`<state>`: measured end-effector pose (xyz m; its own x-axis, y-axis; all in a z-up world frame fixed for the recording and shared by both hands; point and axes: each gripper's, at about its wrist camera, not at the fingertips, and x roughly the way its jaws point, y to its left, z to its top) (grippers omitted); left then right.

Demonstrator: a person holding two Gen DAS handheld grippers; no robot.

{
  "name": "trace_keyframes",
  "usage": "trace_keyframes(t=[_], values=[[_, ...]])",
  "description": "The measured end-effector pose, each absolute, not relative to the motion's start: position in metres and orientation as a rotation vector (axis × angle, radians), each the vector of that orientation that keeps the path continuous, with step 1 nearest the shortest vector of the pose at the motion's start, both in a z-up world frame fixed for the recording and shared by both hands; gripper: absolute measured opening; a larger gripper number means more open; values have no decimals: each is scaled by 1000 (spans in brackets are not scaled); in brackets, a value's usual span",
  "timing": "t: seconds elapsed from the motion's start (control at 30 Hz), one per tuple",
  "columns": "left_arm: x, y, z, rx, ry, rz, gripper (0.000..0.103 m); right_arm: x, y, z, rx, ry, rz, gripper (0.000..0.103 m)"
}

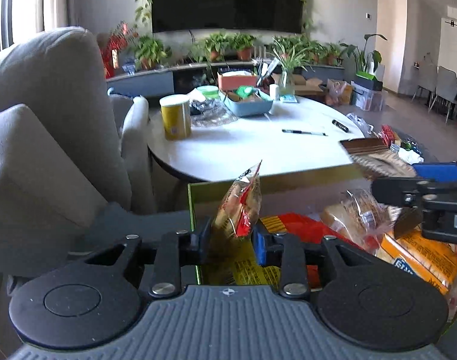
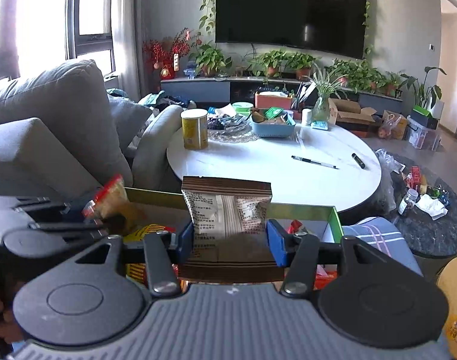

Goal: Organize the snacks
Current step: 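Open the right gripper in the box while the left releases the stick packet inside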

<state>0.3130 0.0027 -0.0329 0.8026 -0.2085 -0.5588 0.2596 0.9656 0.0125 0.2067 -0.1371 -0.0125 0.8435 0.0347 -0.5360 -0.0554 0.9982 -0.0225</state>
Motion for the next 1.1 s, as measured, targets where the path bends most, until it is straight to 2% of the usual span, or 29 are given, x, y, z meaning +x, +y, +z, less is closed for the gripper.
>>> trace_keyframes(t=[0.13, 0.2, 0.27, 0.63, 0.83, 1.1], values=[[315, 11, -28, 33, 592, -266, 34, 219, -137, -15, -34, 596, 63, 103], [314, 17, -22, -12, 572, -265, 45, 222, -135, -17, -30, 608, 75, 103], [310, 22, -16, -29, 536, -246, 50, 223, -134, -19, -31, 611, 82, 103], [307, 26, -7, -22, 499, -226, 54, 235, -127, -29, -42, 665, 87, 103], [308, 19, -7, -9, 499, -240, 54, 216, -130, -30, -49, 612, 23, 103], [304, 14, -5, 12, 485, -239, 57, 199, -130, -32, -80, 639, 13, 103]])
